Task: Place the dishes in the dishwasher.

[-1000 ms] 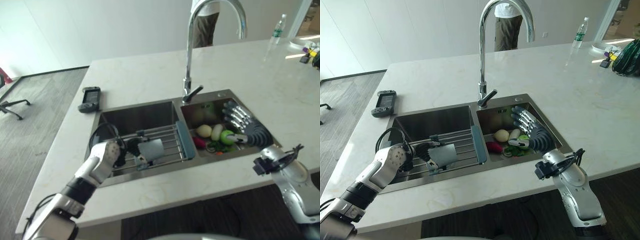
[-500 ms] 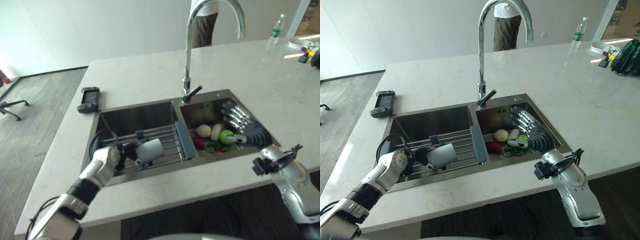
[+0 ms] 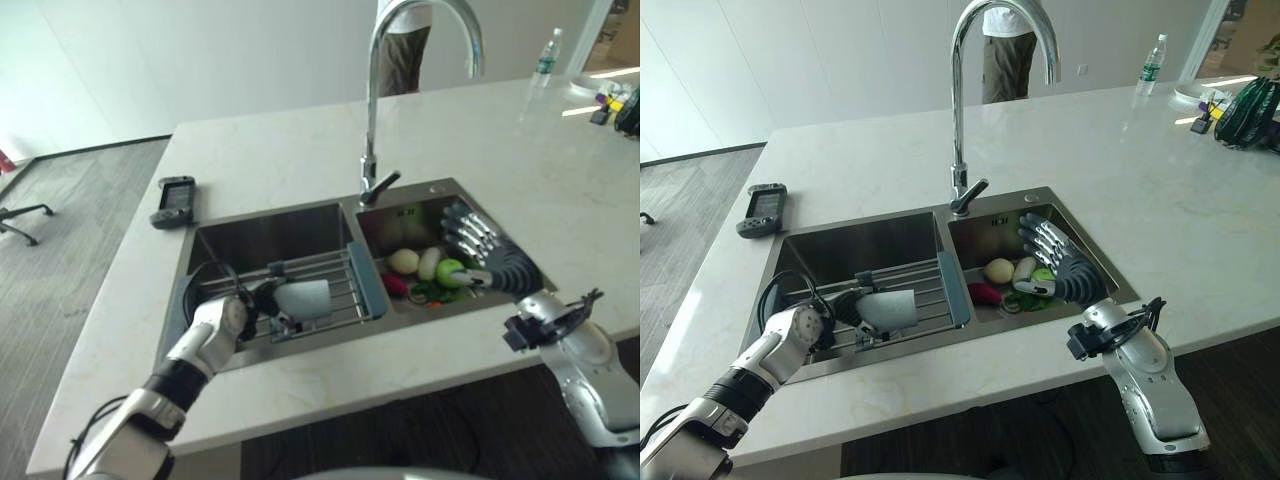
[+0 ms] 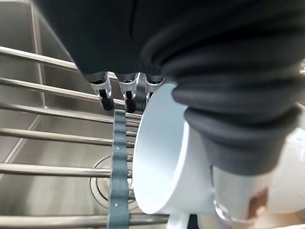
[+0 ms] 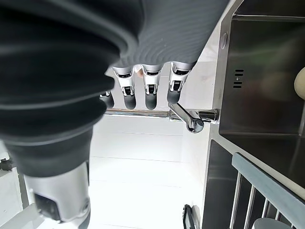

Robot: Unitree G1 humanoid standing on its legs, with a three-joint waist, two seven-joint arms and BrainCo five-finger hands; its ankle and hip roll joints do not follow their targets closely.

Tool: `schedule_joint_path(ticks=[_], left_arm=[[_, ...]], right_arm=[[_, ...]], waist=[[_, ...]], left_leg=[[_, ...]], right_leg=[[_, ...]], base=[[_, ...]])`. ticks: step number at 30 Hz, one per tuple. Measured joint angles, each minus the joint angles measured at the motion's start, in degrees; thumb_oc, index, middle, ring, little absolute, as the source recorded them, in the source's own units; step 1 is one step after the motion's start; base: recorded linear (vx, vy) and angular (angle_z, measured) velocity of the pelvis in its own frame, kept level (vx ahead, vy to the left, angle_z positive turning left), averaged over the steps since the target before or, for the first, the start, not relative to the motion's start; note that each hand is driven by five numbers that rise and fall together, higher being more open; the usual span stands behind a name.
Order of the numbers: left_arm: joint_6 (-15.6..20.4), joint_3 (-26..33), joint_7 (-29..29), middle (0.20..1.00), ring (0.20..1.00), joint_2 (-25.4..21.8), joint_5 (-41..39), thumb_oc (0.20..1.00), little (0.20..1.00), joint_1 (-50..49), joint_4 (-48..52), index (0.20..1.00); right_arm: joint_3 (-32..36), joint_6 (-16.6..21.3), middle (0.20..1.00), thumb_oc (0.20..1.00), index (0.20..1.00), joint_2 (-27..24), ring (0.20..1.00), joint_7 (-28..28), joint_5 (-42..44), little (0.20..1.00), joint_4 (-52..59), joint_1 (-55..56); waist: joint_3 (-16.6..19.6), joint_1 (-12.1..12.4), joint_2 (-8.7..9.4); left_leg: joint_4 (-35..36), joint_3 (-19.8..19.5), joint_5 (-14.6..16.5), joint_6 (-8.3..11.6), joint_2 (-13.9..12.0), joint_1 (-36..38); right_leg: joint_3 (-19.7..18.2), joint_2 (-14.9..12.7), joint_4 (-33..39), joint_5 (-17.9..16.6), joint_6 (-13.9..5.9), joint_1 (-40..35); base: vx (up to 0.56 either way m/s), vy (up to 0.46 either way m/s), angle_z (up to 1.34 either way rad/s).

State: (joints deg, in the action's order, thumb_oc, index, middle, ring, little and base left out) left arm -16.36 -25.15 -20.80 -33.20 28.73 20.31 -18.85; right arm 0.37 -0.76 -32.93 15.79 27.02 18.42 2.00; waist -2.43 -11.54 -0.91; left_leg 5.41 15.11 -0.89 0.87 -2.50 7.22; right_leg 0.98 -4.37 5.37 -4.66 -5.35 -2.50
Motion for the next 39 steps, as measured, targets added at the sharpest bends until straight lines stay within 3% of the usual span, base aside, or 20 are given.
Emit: schedule_joint_path(ticks=[9, 14, 15, 16, 19, 27, 39], left_arm=[[0.2, -0.1, 0.5, 1.0, 1.0, 1.3, 2.3, 1.0, 1.0, 0.0, -1.1, 1.0], [1.8, -0.8, 0.0, 1.0, 1.0, 1.2, 8.7, 1.0, 1.0, 0.3, -1.6, 1.0], [2.5, -1.7, -0.3, 0.758, 0.758, 1.1, 10.9, 0.758, 0.758, 0.8, -1.6, 0.758], [3.2, -2.1, -0.8, 0.2, 0.2, 0.8, 11.9, 0.2, 0.2, 1.1, -1.5, 0.2], [4.2, -3.2, -1.9, 0.2, 0.2, 0.1, 17.9, 0.2, 0.2, 2.9, -1.4, 0.2], [6.3, -4.6, -0.4, 0.2, 0.2, -1.0, 23.7, 0.2, 0.2, 3.1, -1.3, 0.2], [9.7, -5.3, 3.6, 0.2, 0.2, -2.5, 23.9, 0.2, 0.2, 2.6, -0.9, 0.2]], right_arm=[[0.0, 0.0, 1.0, 1.0, 1.0, 0.0, 1.0, 0.0, 0.0, 1.0, 0.0, 0.0], [0.0, 0.0, 1.0, 1.0, 1.0, 0.0, 1.0, 0.0, 0.0, 1.0, 0.0, 0.0], [0.0, 0.0, 1.0, 1.0, 1.0, 0.0, 1.0, 0.1, 0.0, 1.0, 0.0, 0.0], [0.0, 0.0, 1.0, 1.0, 1.0, 0.0, 1.0, 0.1, 0.0, 1.0, 0.0, 0.0], [-0.2, 0.0, 1.0, 1.0, 1.0, 0.0, 1.0, 0.1, 0.0, 1.0, 0.1, 0.0], [-2.1, 0.1, 1.0, 1.0, 1.0, 0.0, 1.0, 0.0, 0.0, 1.0, 0.1, 0.0], [-2.2, 0.5, 1.0, 1.0, 1.0, 0.0, 1.0, -0.6, 0.0, 1.0, 0.1, 0.0]], waist=[[0.0, -0.1, 0.0], [0.0, -0.1, 0.01], [0.0, -0.1, 0.0], [0.0, -0.1, -0.02], [0.0, -0.1, -0.02], [0.1, -0.5, 0.08], [0.1, 0.0, 0.16]], left_leg=[[0.0, 0.3, 0.0, 0.0, 0.0, 0.0], [0.0, 0.7, 0.0, -0.03, 0.0, 0.1], [0.0, 0.7, 0.0, -0.04, 0.0, 0.1], [0.0, 0.7, 0.0, -0.05, 0.0, 0.1], [0.0, 0.7, 0.0, -0.05, 0.0, 0.1], [0.0, 0.8, 0.0, -0.05, 0.0, -0.1], [0.0, 0.3, 0.0, -0.05, 0.0, -0.1]], right_leg=[[-0.2, 0.0, 0.0, 0.0, -0.04, 0.0], [-0.3, 0.0, 0.0, -0.1, -0.1, 0.1], [-0.3, 0.0, 0.0, -0.1, -0.11, 0.1], [-0.3, 0.0, 0.0, -0.1, -0.11, 0.1], [-0.4, 0.0, 0.0, -0.1, -0.12, 0.1], [-0.4, 0.0, 0.0, -0.2, -0.06, 0.3], [-0.2, 0.0, 0.0, -0.2, 0.01, 0.2]], base=[[0.0, 0.0, 0.0], [0.0, 0.0, -0.01], [0.0, 0.0, 0.0], [0.0, 0.0, 0.0], [0.0, 0.0, 0.0], [-0.02, -0.005, 0.0], [-0.01, -0.002, 0.0]])
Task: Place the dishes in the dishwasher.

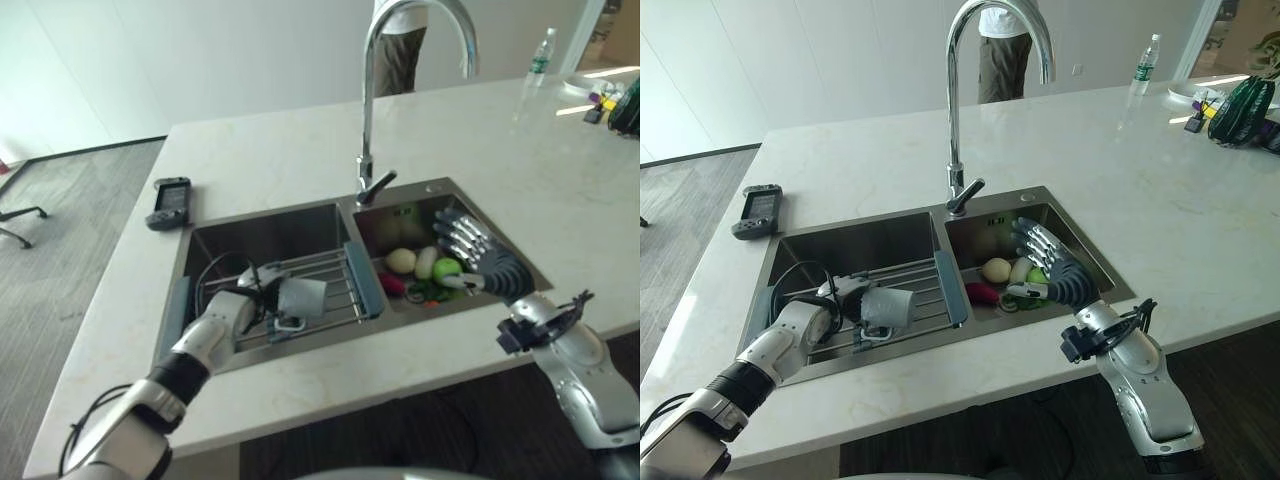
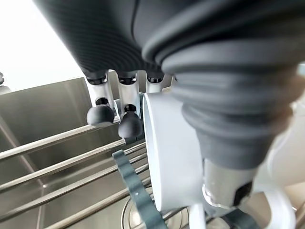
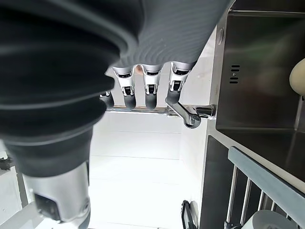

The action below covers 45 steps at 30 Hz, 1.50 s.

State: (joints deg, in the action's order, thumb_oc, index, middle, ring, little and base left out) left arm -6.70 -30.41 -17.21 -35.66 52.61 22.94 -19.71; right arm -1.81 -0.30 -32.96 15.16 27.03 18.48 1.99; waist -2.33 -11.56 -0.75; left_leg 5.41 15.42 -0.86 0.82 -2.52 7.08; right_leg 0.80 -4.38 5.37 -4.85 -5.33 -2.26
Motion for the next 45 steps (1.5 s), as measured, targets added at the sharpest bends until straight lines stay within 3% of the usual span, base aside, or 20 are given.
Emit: schedule_joint_path(ticks=[5, 11, 19, 21, 23, 25, 27, 28, 30, 35, 38, 41, 42, 43, 44, 45], left_arm=[[3.4, 1.4, 1.3, 0.2, 0.2, -4.6, -0.9, 0.2, 0.2, -3.7, 8.0, 0.2], [4.4, 10.6, 5.3, 0.2, 0.2, -8.1, -6.6, 0.2, 0.2, -7.1, 14.3, 0.2], [3.0, 22.5, 19.6, 0.2, 0.2, -7.7, -19.1, 0.2, 0.2, -15.0, 16.9, 0.2], [3.7, 26.9, 23.9, 0.2, 0.2, -5.4, -27.5, 0.2, 0.2, -16.0, 16.9, 0.2], [5.3, 34.1, 29.4, 0.2, 0.2, 1.0, -39.5, 0.2, 0.2, -17.1, 17.1, 0.2], [9.5, 40.1, 32.9, 0.2, 0.2, 8.1, -51.1, 0.2, 0.2, -21.0, 24.4, 0.2], [11.8, 41.4, 33.7, 0.2, 0.2, 10.0, -54.9, 0.2, 0.2, -22.4, 29.0, 0.2], [14.6, 43.8, 33.7, 0.2, 0.2, 12.9, -58.6, 0.2, 0.2, -25.4, 35.2, 0.2], [19.6, 44.2, 33.9, 0.2, 0.2, 15.1, -63.0, 0.2, 0.2, -27.9, 40.1, 0.2], [22.2, 44.1, 29.9, 0.2, 0.2, 15.9, -72.3, 0.2, 0.2, -31.9, 43.5, 0.2], [22.6, 42.6, 27.1, 0.2, 0.2, 17.1, -77.4, 0.2, 0.2, -32.0, 43.5, 0.2], [24.4, 40.2, 25.8, 0.2, 0.2, 17.1, -81.6, 0.2, 0.2, -29.4, 41.3, 0.2], [24.8, 39.5, 25.7, 0.2, 0.2, 16.8, -82.9, 0.2, 0.2, -27.3, 40.8, 0.2], [25.6, 39.2, 25.3, 0.2, 0.2, 16.3, -83.0, 0.2, 0.2, -25.9, 41.0, 0.2], [27.5, 39.3, 24.3, 0.2, 0.2, 14.8, -83.0, 0.2, 0.2, -24.4, 41.2, 0.2], [28.3, 39.4, 23.2, 0.2, 0.2, 14.6, -83.4, 0.2, 0.2, -23.6, 41.2, 0.2]], right_arm=[[0.1, 0.8, 1.0, 1.0, 1.0, 0.1, 1.0, -1.0, 0.0, 1.0, 0.0, 0.1], [0.7, 0.8, 1.0, 1.0, 1.0, 0.3, 1.0, -1.8, 0.0, 1.0, 0.0, 0.6], [2.7, 0.8, 1.0, 1.0, 1.0, 1.9, 1.0, -2.2, -1.2, 1.0, 0.0, 1.2], [2.7, 0.8, 1.0, 1.0, 1.0, 2.5, 1.0, -2.3, -1.2, 1.0, 0.0, 1.2], [2.7, 0.8, 1.0, 1.0, 1.0, 4.4, 1.0, -2.5, -2.3, 1.0, 0.0, 1.2], [3.0, 0.8, 1.0, 1.0, 1.0, 5.7, 1.0, -2.5, -3.9, 1.0, 0.1, 1.6], [3.2, 0.8, 1.0, 1.0, 1.0, 5.7, 1.0, -2.8, -4.7, 1.0, 0.3, 1.8], [3.7, 0.8, 1.0, 1.0, 1.0, 5.7, 1.0, -3.2, -4.7, 1.0, 1.8, 2.2], [4.8, 1.9, 1.0, 1.0, 1.0, 6.0, 1.0, -3.9, -4.7, 1.0, 3.1, 2.5], [4.9, 2.4, 1.0, 1.0, 1.0, 6.1, 1.0, -3.0, -4.5, 1.0, 6.1, 4.7], [5.0, 2.4, 1.0, 1.0, 1.0, 6.2, 1.0, -3.5, -4.5, 1.0, 7.8, 5.2], [4.7, 3.1, 1.0, 1.0, 1.0, 5.8, 1.0, -4.8, -4.5, 1.0, 8.0, 2.5], [4.7, 3.5, 1.0, 1.0, 1.0, 4.8, 1.0, -5.1, -4.5, 1.0, 6.9, 0.2], [4.7, 3.5, 1.0, 1.0, 1.0, 3.8, 1.0, -5.2, -4.5, 1.0, 5.9, -1.2], [6.3, 4.7, 1.0, 1.0, 1.0, 2.6, 1.0, -5.9, -4.4, 1.0, 6.3, 0.2], [9.5, 5.2, 1.0, 1.0, 1.0, 1.5, 1.0, -5.6, -4.3, 1.0, 8.3, 2.9]], waist=[[-0.1, 0.9, 0.25], [-0.1, 1.8, 0.48], [-0.2, 4.3, 0.46], [-0.3, 4.8, 0.59], [-0.3, 5.1, 0.74], [-0.2, 6.2, 1.01], [-0.2, 7.4, 1.38], [-0.4, 7.7, 1.78], [-0.4, 9.4, 2.24], [-0.6, 11.3, 2.63], [-1.1, 12.3, 2.53], [-3.8, 13.5, 0.79], [-4.8, 13.4, -0.25], [-5.9, 13.4, 0.94], [-6.7, 11.8, 3.43], [-6.7, 8.5, 3.23]], left_leg=[[0.0, -0.4, 0.0, 0.0, 0.0, 0.0], [0.0, -1.2, 0.0, 0.01, 0.0, -0.1], [0.0, -2.2, 0.1, 0.08, -0.1, -0.4], [0.0, -2.6, 0.1, 0.09, -0.1, -0.4], [0.0, -3.3, 0.1, 0.11, -0.2, -0.4], [0.0, -4.2, 0.1, 0.27, -0.3, -0.7], [-0.4, -5.3, 0.0, 0.48, -0.4, -1.1], [-0.4, -5.5, -0.1, 0.55, -0.4, -1.2], [-0.4, -6.0, -0.1, 0.61, -0.6, -1.2], [-0.4, -7.6, 0.3, 1.59, -1.1, -1.9], [-1.9, -10.6, -0.9, 2.26, -1.4, -5.0], [-1.1, -11.7, -3.5, 2.88, -1.6, -7.4], [0.0, -9.4, -2.4, 1.99, -2.4, -7.4], [-1.8, -2.4, 0.5, 0.97, -2.7, -7.3], [-14.1, 4.6, 2.5, 3.5, -3.2, -6.9], [-19.7, 9.1, 3.9, 4.93, -5.4, -5.6]], right_leg=[[0.4, 0.0, 0.0, 0.1, 0.06, -0.2], [1.2, -0.1, 0.0, 0.4, 0.09, -0.4], [2.2, -0.1, 0.0, 0.4, 0.5, -0.6], [2.7, -0.1, 0.0, 0.6, 0.38, -0.9], [3.3, -0.1, 0.0, 0.8, 0.63, -1.3], [4.3, 0.0, 0.0, 1.2, 0.75, -1.5], [5.2, 0.1, 0.0, 1.3, 0.82, -1.5], [5.7, 0.2, 0.0, 1.5, 0.92, -1.5], [6.1, 0.3, 0.0, 1.9, 0.9, -1.9], [7.5, 0.7, 0.0, 2.7, 1.12, -2.3], [10.1, 1.4, -0.3, 2.6, 1.6, -1.5], [13.9, 1.4, -0.4, 2.3, 2.49, -1.2], [15.9, 1.1, -0.4, 2.2, 3.44, -1.1], [17.0, -1.0, -0.4, 2.0, 3.98, -0.4], [20.1, -6.3, -0.4, 1.3, 3.67, -1.9], [24.9, -8.2, -0.4, 1.2, 3.46, -3.8]], base=[[-0.01, -0.006, 0.03], [0.0, -0.009, 0.06], [0.01, -0.019, 0.06], [0.01, -0.069, 0.12], [0.01, -0.105, 0.16], [0.01, -0.184, 0.22], [0.01, -0.23, 0.24], [0.0, -0.162, 0.23], [0.02, -0.229, 0.18], [-0.01, -0.195, 0.16], [-0.18, -0.149, 0.5], [-0.26, 0.037, 0.75], [-0.28, 0.095, 0.73], [-0.41, 0.257, 1.02], [-0.39, 0.317, 1.34], [-0.3, 0.373, 1.79]])
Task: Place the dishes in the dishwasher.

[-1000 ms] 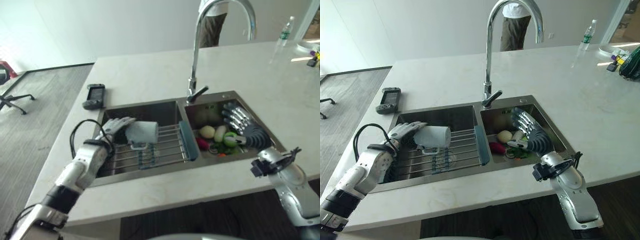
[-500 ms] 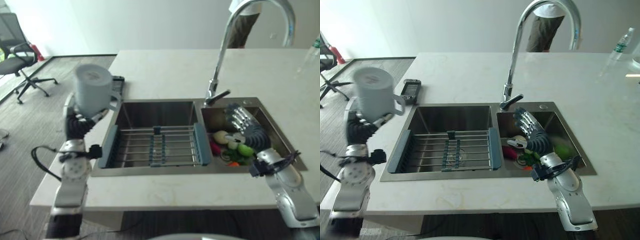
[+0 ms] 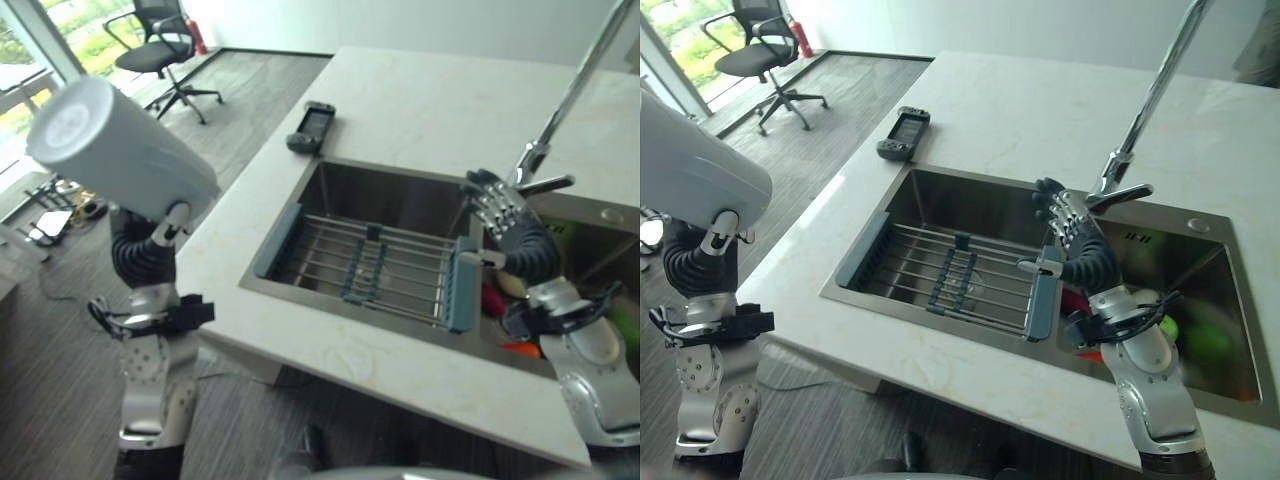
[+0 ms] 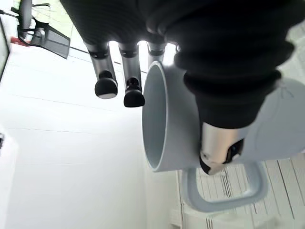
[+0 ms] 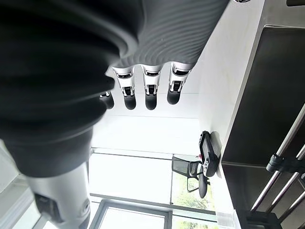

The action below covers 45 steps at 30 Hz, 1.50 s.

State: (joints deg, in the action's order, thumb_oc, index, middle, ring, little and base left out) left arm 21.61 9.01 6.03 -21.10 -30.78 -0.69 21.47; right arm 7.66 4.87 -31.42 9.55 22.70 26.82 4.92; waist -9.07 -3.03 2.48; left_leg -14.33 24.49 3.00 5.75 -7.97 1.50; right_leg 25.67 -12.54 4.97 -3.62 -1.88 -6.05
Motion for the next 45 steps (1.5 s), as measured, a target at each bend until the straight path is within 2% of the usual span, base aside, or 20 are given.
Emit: schedule_joint_path(ticks=[2, 4, 7, 8, 9, 10, 11, 13, 17, 18, 20, 22, 25, 28, 31, 34, 42, 43, 44, 45], left_arm=[[1.3, 0.0, -1.5, 0.2, 0.2, 1.0, -1.0, 0.2, 0.2, 0.1, -0.3, 0.2], [1.6, -0.8, -2.9, 0.2, 0.2, 1.2, -1.9, 0.2, 0.2, 2.1, -3.1, 0.2], [1.6, -3.2, -4.3, 0.2, 0.2, 2.1, -3.1, 0.2, 0.2, 2.6, -5.0, 0.2], [1.8, -3.1, -4.2, 0.2, 0.2, 2.1, -4.8, 0.2, 0.2, 2.0, -4.6, 0.2], [2.6, -1.6, -4.0, 0.2, 0.2, 1.5, -6.3, 0.2, 0.2, 2.0, -4.6, 0.2], [2.6, -0.6, -3.7, 0.2, 0.2, -0.3, -6.8, 0.2, 0.2, 1.9, -4.6, 0.2], [2.6, -0.7, -3.8, 0.2, 0.2, 0.3, -6.7, 0.2, 0.2, 0.9, -4.7, 0.2], [2.7, -1.7, -3.7, 0.2, 0.2, -0.3, -6.2, 0.2, 0.2, 0.1, -4.1, 0.2], [1.4, -1.4, -2.2, 0.2, 0.2, -0.1, -6.0, 0.2, 0.2, -0.4, -3.2, 0.2], [0.6, -1.5, -1.7, 0.2, 0.2, 0.0, -5.7, 0.2, 0.2, 1.0, -3.2, 0.2], [-0.3, -2.5, -1.7, 0.2, 0.2, 0.7, -5.0, 0.2, 0.2, 4.4, -3.5, 0.2], [-0.3, -3.5, -1.9, 0.2, 0.2, 0.1, -4.0, 0.2, 0.2, 5.3, -3.6, 0.2], [-1.3, -5.5, -2.1, 0.2, 0.2, 0.7, -4.0, 0.2, 0.2, 3.3, -3.5, 0.2], [-1.8, -6.9, -3.0, 0.2, 0.2, 0.8, -4.0, 0.2, 0.2, 3.4, -3.6, 0.2], [-2.3, -7.1, -4.5, 0.2, 0.2, 0.8, -4.0, 0.2, 0.2, 3.2, -3.6, 0.2], [-3.5, -6.9, -6.5, 0.2, 0.2, 0.9, -4.1, 0.2, 0.2, 2.2, -3.0, 0.2], [-3.6, -6.4, -8.9, 0.2, 0.2, 0.5, -7.0, 0.2, 0.2, -6.1, -0.2, 0.2], [-3.6, -6.5, -9.7, 0.2, 0.2, 0.1, -7.8, 0.2, 0.2, -5.7, -0.2, 0.2], [-4.0, -6.7, -10.7, 0.2, 0.2, -1.1, -8.1, 0.2, 0.2, -4.0, -0.3, 0.2], [-3.9, -6.7, -11.7, 0.2, 0.2, -1.7, -8.6, 0.2, 0.2, -2.6, -0.1, 0.2]], right_arm=[[4.0, 2.0, 1.0, 1.0, 1.0, -0.3, 1.0, 0.0, 1.0, 1.0, 1.7, 3.4], [4.7, 2.3, 1.0, 1.0, 1.0, 0.2, 1.0, 0.0, 1.0, 1.0, 1.6, 3.1], [3.8, 2.2, 1.0, 1.0, 1.0, 0.3, 1.0, -0.5, 0.9, 1.0, 0.4, 2.0], [2.2, 2.2, 1.0, 1.0, 1.0, 0.4, 1.0, -0.6, 0.9, 1.0, 0.2, 1.3], [0.0, 2.2, 1.0, 1.0, 1.0, 1.0, 1.0, -0.4, 0.8, 1.0, -1.3, -1.4], [-0.3, 2.3, 1.0, 1.0, 1.0, 3.0, 1.0, -0.5, 0.7, 1.0, -2.4, -3.0], [0.0, 2.6, 1.0, 1.0, 1.0, 4.3, 1.0, -0.7, 0.9, 1.0, -3.2, -3.3], [-1.2, 2.8, 1.0, 1.0, 1.0, 7.6, 1.0, -1.6, 0.9, 1.0, -3.0, -3.7], [-4.3, 3.3, 1.0, 1.0, 1.0, 10.2, 1.0, -1.4, -0.4, 1.0, -2.7, -1.2], [-4.5, 3.3, 1.0, 1.0, 1.0, 9.3, 1.0, -1.6, -1.1, 1.0, -2.6, -1.7], [-4.2, 3.3, 1.0, 1.0, 1.0, 7.3, 1.0, -1.9, -1.4, 1.0, -1.9, -1.7], [-3.2, 3.6, 1.0, 1.0, 1.0, 5.3, 1.0, -2.1, -1.3, 1.0, -1.1, -0.7], [0.6, 3.3, 1.0, 1.0, 1.0, 4.2, 1.0, -2.7, -0.4, 1.0, -1.5, 2.7], [0.0, 3.3, 1.0, 1.0, 1.0, 4.1, 1.0, -2.7, 0.9, 1.0, -1.5, 2.7], [-0.6, 3.2, 1.0, 1.0, 1.0, 4.1, 1.0, -2.7, 1.0, 1.0, -1.8, 1.8], [-2.1, 3.2, 1.0, 1.0, 1.0, 4.5, 1.0, -3.0, 1.0, 1.0, -2.3, 2.1], [-4.3, 1.9, 1.0, 1.0, 1.0, 4.0, 1.0, -1.4, 1.1, 1.0, -2.5, 0.9], [-4.0, 1.9, 1.0, 1.0, 1.0, 3.8, 1.0, -1.8, 1.0, 1.0, -2.3, 1.7], [-3.1, 2.0, 1.0, 1.0, 1.0, 4.4, 1.0, -2.0, 1.0, 1.0, -1.9, 3.0], [-2.2, 2.0, 1.0, 1.0, 1.0, 4.3, 1.0, -2.8, 1.0, 1.0, -2.0, 3.6]], waist=[[1.4, -3.1, -2.68], [2.7, -3.4, -5.1], [2.5, -3.0, -5.91], [2.8, -1.7, -6.34], [2.9, 0.0, -4.3], [3.5, 1.7, -1.0], [4.1, 2.4, -1.03], [4.2, 4.1, -0.83], [3.8, 4.3, -0.12], [3.3, 4.0, -0.81], [2.9, 2.2, -1.3], [2.8, 1.1, -1.38], [2.8, 0.3, -1.57], [3.0, 0.6, -1.81], [3.1, 1.4, -1.72], [3.3, 1.8, -1.53], [3.1, 5.1, -0.43], [2.2, 4.7, 0.99], [1.6, 3.1, 2.34], [1.2, 2.9, 3.14]], left_leg=[[1.0, 2.8, -0.2, -0.12, -2.8, 4.3], [9.4, 0.9, -0.4, 0.5, -0.1, 6.6], [16.5, 0.0, -2.2, -4.95, 4.1, 5.8], [17.3, -1.2, -1.7, -5.94, 3.7, 4.7], [17.5, -2.3, -1.6, -6.62, 4.5, 3.9], [17.2, -3.7, -1.5, -7.0, 6.9, 3.7], [17.2, -4.4, -1.1, -7.4, 7.6, 3.5], [15.7, -5.9, 0.5, -8.89, 10.0, 2.6], [15.4, -9.8, 0.0, -11.97, 13.1, 2.6], [16.5, -11.7, -0.7, -13.28, 13.1, 2.6], [16.9, -17.5, -2.0, -14.83, 13.3, 2.1], [18.2, -23.3, -2.8, -14.1, 14.8, 2.8], [18.2, -30.6, -3.7, -14.29, 16.1, 3.5], [18.2, -35.6, -3.9, -14.18, 16.1, 3.8], [18.5, -38.6, -3.8, -13.88, 16.7, 4.1], [18.4, -41.1, -2.8, -8.32, 17.3, 6.1], [19.2, -36.8, -5.0, -3.89, 17.2, 5.5], [17.6, -30.7, -0.4, -0.76, 17.1, 4.6], [12.8, -21.0, 3.3, -3.16, 14.4, 2.1], [10.0, -13.6, 3.5, -3.7, 8.9, -0.4]], right_leg=[[3.6, -0.7, -0.9, -0.1, -0.19, -1.5], [4.0, -2.0, -2.0, -1.3, -3.46, -1.3], [4.4, -7.8, -14.5, 0.8, -4.32, 3.5], [2.7, -5.4, -14.2, 4.0, -6.37, 5.4], [1.8, -3.0, -12.0, 4.2, -7.44, 8.0], [1.7, -2.2, -9.2, -0.7, -6.73, 9.3], [2.9, -3.1, -9.2, -2.5, -5.32, 8.6], [3.4, -5.5, -9.3, -4.0, -6.92, 8.3], [2.9, -9.2, -12.8, -7.7, -6.16, 8.7], [0.5, -8.2, -13.1, -5.5, -8.68, 9.5], [-8.4, -3.2, -12.0, -2.4, -8.02, 9.6], [-22.4, 2.3, -12.4, -0.2, -7.65, 11.2], [-30.6, 8.3, -16.3, 4.2, -5.65, 11.5], [-31.5, 13.6, -15.8, 6.9, -2.7, 11.0], [-31.0, 14.8, -7.9, 4.4, 0.33, 7.1], [-27.5, 13.1, -1.1, 3.5, 1.09, 0.8], [-23.0, 12.3, 0.0, 3.6, 1.51, -2.0], [-22.9, 10.2, 0.0, 3.7, 1.72, -2.6], [-21.5, 8.5, 0.0, 5.1, 1.59, -3.5], [-18.9, 8.1, 0.0, 5.6, 1.31, -3.6]], base=[[-0.18, 0.34, 1.24], [-0.32, 0.461, 1.05], [-0.29, 0.42, 1.78], [-0.29, 0.534, 1.26], [-0.26, 0.573, 1.13], [-0.21, 0.588, 0.82], [-0.15, 0.556, 0.73], [-0.15, 0.46, 0.51], [-0.13, 0.355, 0.43], [-0.04, 0.267, 0.96], [-0.01, 0.225, 1.41], [0.02, 0.204, 1.71], [0.08, 0.105, 1.34], [0.07, -0.012, 0.87], [0.11, -0.136, 0.64], [0.11, -0.179, 0.72], [0.04, -0.117, 0.76], [-0.1, 0.094, 1.32], [-0.05, 0.127, 1.67], [-0.03, 0.197, 1.57]])
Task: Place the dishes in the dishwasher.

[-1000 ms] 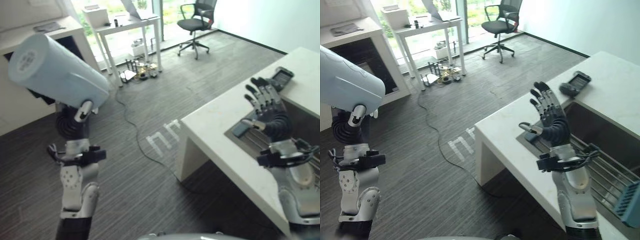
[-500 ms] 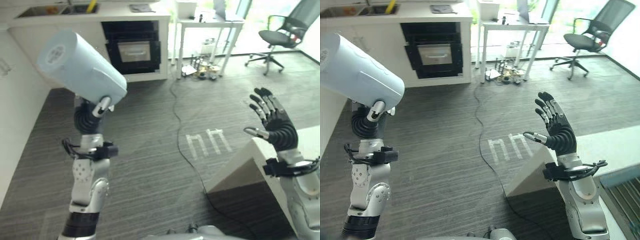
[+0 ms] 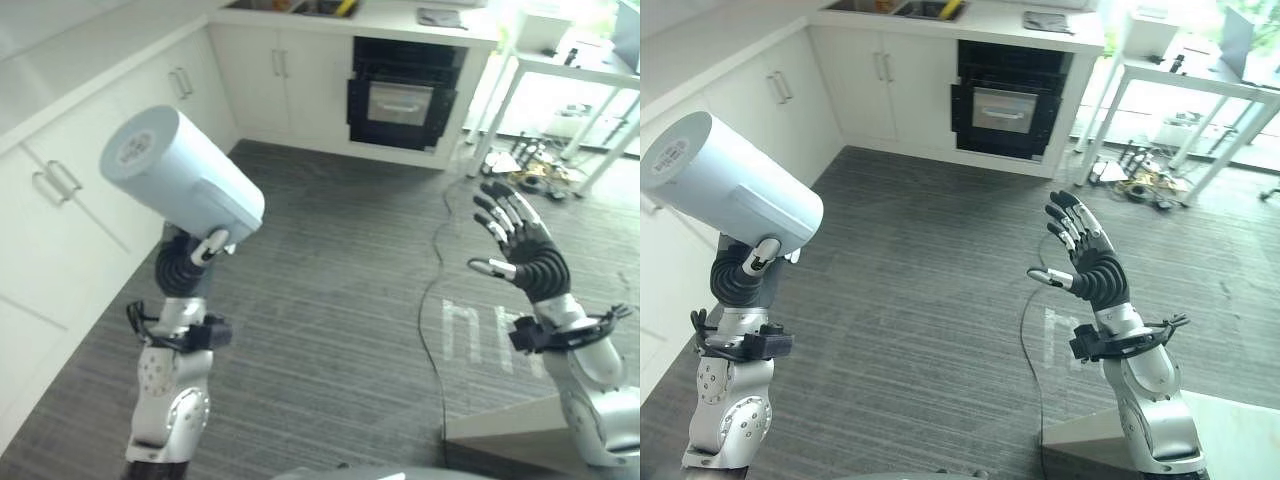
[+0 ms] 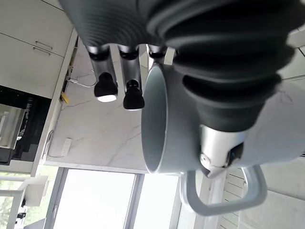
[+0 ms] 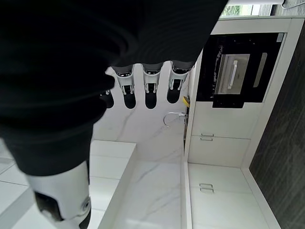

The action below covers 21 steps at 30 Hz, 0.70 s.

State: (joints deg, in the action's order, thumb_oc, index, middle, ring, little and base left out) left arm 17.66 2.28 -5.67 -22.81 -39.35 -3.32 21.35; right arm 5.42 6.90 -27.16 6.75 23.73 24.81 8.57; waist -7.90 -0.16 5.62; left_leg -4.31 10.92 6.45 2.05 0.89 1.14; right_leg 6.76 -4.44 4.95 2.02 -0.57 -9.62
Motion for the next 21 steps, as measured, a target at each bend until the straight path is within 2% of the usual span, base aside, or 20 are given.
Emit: schedule_joint_path(ticks=[1, 2, 5, 8, 9, 10, 12, 15, 21], left_arm=[[0.1, 0.2, -0.1, 0.2, 0.2, 0.2, -0.7, 0.2, 0.2, -0.7, 1.5, 0.2], [0.1, 0.6, -0.1, 0.2, 0.2, 0.2, -0.7, 0.2, 0.2, -1.1, 1.9, 0.2], [0.1, 2.4, -0.2, 0.2, 0.2, 1.0, -0.7, 0.2, 0.2, -1.0, 2.9, 0.2], [-0.1, 2.6, -0.2, 0.2, 0.2, 0.6, -0.7, 0.2, 0.2, -0.9, 2.9, 0.2], [-0.1, 2.6, -0.2, 0.2, 0.2, 0.2, -0.7, 0.2, 0.2, -0.9, 2.8, 0.2], [-0.3, 2.3, -1.3, 0.2, 0.2, 0.4, -0.5, 0.2, 0.2, -1.0, 2.8, 0.2], [-0.2, 1.6, -1.3, 0.2, 0.2, 0.4, 1.2, 0.2, 0.2, -1.0, 2.2, 0.2], [-0.7, -2.3, -1.3, 0.2, 0.2, 0.0, 3.1, 0.2, 0.2, -0.3, 0.4, 0.2], [-0.7, -2.2, -1.3, 0.2, 0.2, 0.0, 3.5, 0.2, 0.2, 0.0, 0.2, 0.2]], right_arm=[[1.7, 0.2, 1.0, 1.0, 1.0, 0.2, 1.0, 0.0, 0.0, 1.0, 0.0, -2.0], [1.9, 0.4, 1.0, 1.0, 1.0, 1.2, 1.0, 0.2, 0.0, 1.0, 0.6, -2.0], [1.8, 1.2, 1.0, 1.0, 1.0, 1.7, 1.0, 1.8, 0.0, 1.0, 0.7, -1.0], [1.5, 1.4, 1.0, 1.0, 1.0, 1.7, 1.0, 2.4, 0.0, 1.0, 0.8, -1.2], [1.2, 1.5, 1.0, 1.0, 1.0, 1.7, 1.0, 2.4, 0.0, 1.0, 0.8, -1.2], [-0.5, 1.6, 1.0, 1.0, 1.0, 1.5, 1.0, 2.3, 0.0, 1.0, 0.7, -1.4], [-1.3, 3.0, 1.0, 1.0, 1.0, 1.5, 1.0, -0.2, 0.0, 1.0, 0.4, -0.8], [-2.8, 3.7, 1.0, 1.0, 1.0, 1.6, 1.0, -3.2, 0.1, 1.0, -0.9, -1.6], [-2.7, 3.7, 1.0, 1.0, 1.0, 1.6, 1.0, -3.8, 0.0, 1.0, -2.1, -1.5]], waist=[[0.0, 0.1, -3.21], [0.1, 0.1, -3.78], [0.2, -1.4, -3.7], [0.8, -2.1, -2.84], [0.9, -2.0, -2.58], [4.6, -2.5, -3.42], [5.7, -2.6, -3.28], [5.5, -2.6, -2.41], [4.5, -2.6, -2.82]], left_leg=[[6.9, -0.9, -7.6, 0.53, -4.4, 0.9], [8.6, -0.9, -8.5, -0.62, -3.1, 1.5], [9.3, -0.9, -8.6, -2.23, 0.1, 1.6], [9.3, -0.9, -8.7, -2.71, 1.1, 1.6], [9.3, -0.9, -8.8, -2.81, 1.1, 1.6], [9.3, -0.8, -9.2, -2.68, -0.2, 2.0], [9.3, -1.1, -9.3, -2.75, -0.2, 0.1], [9.3, -1.0, -10.0, -2.84, -0.4, -1.4], [9.3, -0.9, -10.2, -2.63, -0.8, -0.8]], right_leg=[[0.6, 0.0, -0.1, 0.7, -2.28, 0.2], [0.2, -0.9, -0.2, 0.7, -3.41, 0.6], [0.1, -4.2, 0.0, 0.5, -6.14, 0.7], [0.1, -5.1, 0.0, 0.3, -6.47, 0.9], [0.1, -5.1, 0.0, 0.0, -7.03, 0.8], [0.1, -3.4, 0.0, 0.0, -6.97, 0.5], [0.1, -3.3, -0.1, 0.0, -6.89, 2.3], [-0.1, -3.1, 0.0, -0.6, -6.43, 3.9], [-0.4, -2.8, 0.1, -0.6, -6.42, 3.4]], base=[[-0.01, 0.179, 0.81], [0.0, 0.165, 0.27], [0.03, 0.065, 0.01], [0.02, 0.041, 0.01], [0.0, 0.0, 0.0], [0.0, 0.0, 0.0], [-0.03, 0.003, 0.04], [-0.03, -0.028, -0.01], [-0.02, -0.087, -0.02]])
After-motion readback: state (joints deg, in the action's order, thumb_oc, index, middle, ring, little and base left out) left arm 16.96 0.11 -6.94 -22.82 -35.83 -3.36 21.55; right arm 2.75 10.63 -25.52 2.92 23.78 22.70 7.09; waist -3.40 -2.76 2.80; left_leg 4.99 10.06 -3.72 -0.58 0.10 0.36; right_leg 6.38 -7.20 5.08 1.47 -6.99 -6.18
